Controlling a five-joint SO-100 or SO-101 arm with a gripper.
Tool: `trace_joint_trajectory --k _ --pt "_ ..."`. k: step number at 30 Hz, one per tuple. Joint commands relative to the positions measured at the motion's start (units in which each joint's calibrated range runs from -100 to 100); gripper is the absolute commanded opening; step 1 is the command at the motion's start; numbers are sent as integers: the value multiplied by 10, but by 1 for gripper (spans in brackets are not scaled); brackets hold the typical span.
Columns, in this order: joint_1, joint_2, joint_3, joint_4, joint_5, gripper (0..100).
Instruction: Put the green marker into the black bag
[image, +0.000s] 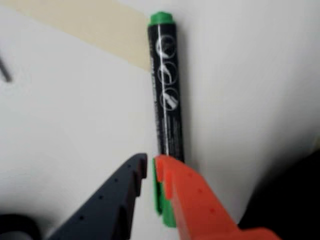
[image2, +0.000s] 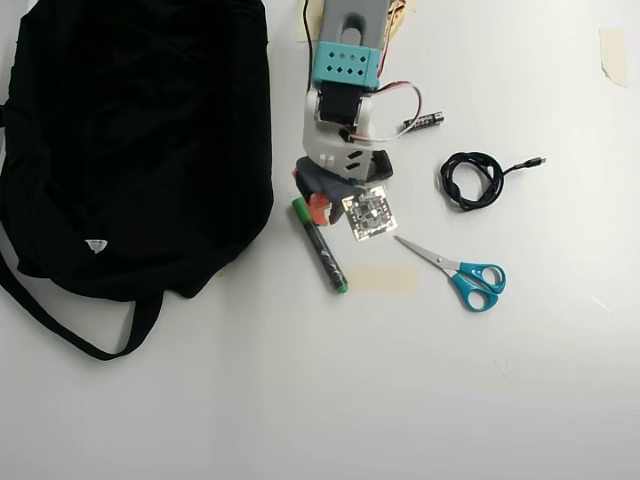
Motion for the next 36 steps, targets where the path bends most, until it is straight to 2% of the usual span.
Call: trace_joint_trajectory --k 1,5,13,18,27,36 --pt "9 22 -47 -8 9 3" --pt "9 25 -51 -4 26 3" --pt "15 26 -44 -1 26 3" --pt "28 30 -43 0 27 11" --pt "38 31 -47 17 42 12" --pt "31 30 -48 65 46 30"
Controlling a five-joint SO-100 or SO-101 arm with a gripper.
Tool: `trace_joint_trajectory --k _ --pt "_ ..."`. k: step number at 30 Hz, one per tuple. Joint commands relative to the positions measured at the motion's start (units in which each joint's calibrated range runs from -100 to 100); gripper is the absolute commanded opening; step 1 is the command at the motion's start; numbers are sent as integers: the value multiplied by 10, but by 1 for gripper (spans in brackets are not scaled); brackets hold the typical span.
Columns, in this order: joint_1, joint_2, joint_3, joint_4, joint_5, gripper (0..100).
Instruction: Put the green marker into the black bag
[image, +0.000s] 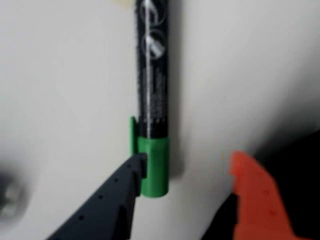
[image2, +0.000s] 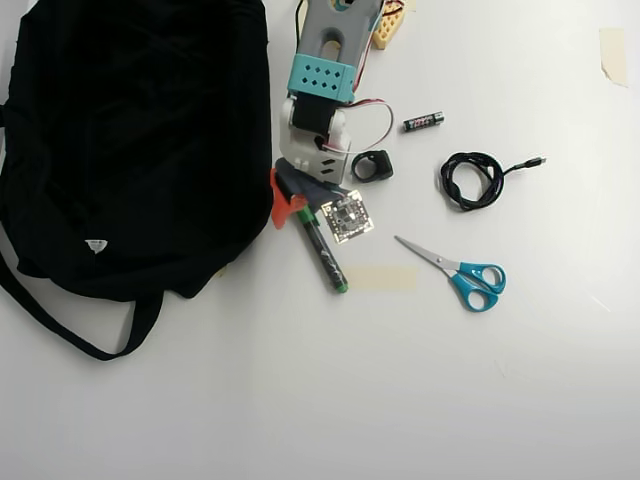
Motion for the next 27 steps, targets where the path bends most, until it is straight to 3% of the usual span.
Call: trace_joint_trajectory --k 1,9,27 --pt "-8 -3 -24 18 -2 31" --pt "-33 -4 -27 24 -16 40" --pt "-56 -3 -76 92 -90 43"
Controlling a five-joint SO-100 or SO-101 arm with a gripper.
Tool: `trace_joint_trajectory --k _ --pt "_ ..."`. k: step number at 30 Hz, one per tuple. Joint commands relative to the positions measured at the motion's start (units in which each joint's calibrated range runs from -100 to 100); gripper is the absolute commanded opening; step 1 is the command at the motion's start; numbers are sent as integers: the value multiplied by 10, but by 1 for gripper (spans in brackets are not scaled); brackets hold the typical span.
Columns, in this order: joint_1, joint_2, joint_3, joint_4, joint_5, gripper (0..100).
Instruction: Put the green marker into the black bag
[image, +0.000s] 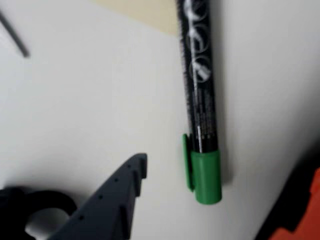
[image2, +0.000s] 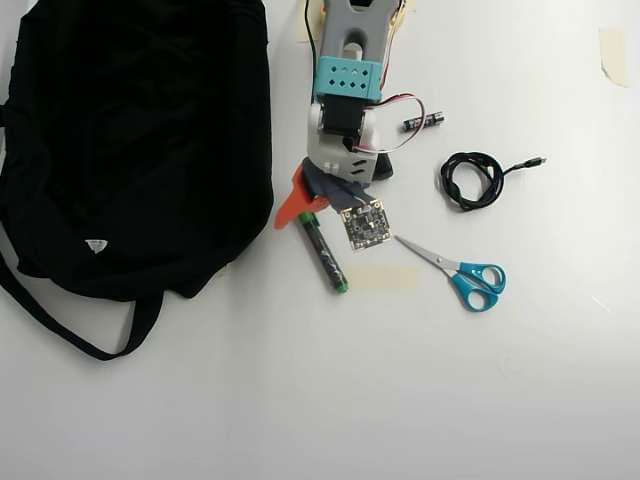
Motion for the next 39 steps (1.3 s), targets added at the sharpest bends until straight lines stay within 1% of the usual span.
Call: trace_joint_trajectory --k 1,3,6,10,15,35,39 --pt "-2 -4 -32 22 -9 45" --pt "-4 -3 -27 25 -16 48" --pt "-8 -3 -24 25 -16 49" --pt "-9 6 -23 25 -15 49" --pt "-15 42 -32 24 0 49" --pt "11 48 -22 25 47 49" --pt "11 57 -23 25 47 49"
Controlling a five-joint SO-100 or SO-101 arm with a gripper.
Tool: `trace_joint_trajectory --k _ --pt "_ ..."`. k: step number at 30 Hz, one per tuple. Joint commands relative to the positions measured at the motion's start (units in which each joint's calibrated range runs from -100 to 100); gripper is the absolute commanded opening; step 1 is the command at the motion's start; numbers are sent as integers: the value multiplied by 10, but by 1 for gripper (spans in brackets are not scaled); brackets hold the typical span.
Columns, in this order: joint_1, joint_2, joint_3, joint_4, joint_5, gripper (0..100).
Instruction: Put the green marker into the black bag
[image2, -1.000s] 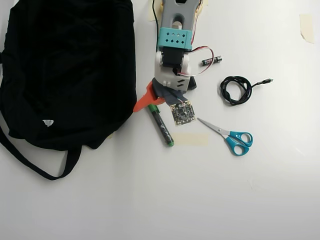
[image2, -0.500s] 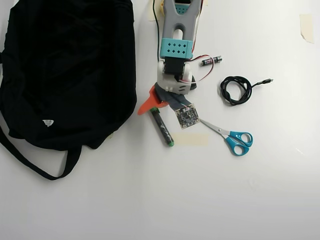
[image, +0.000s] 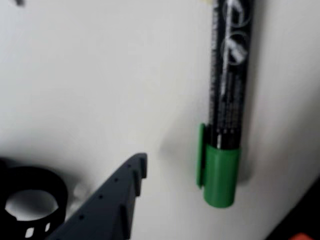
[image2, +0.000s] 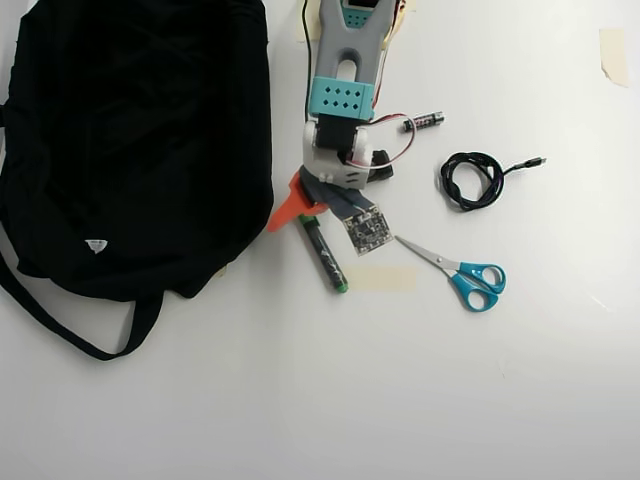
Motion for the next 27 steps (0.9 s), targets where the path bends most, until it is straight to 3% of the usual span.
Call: trace_joint_trajectory --k 1,27 --pt "1 2 -16 2 3 49" --pt "-12 47 -47 -5 22 45"
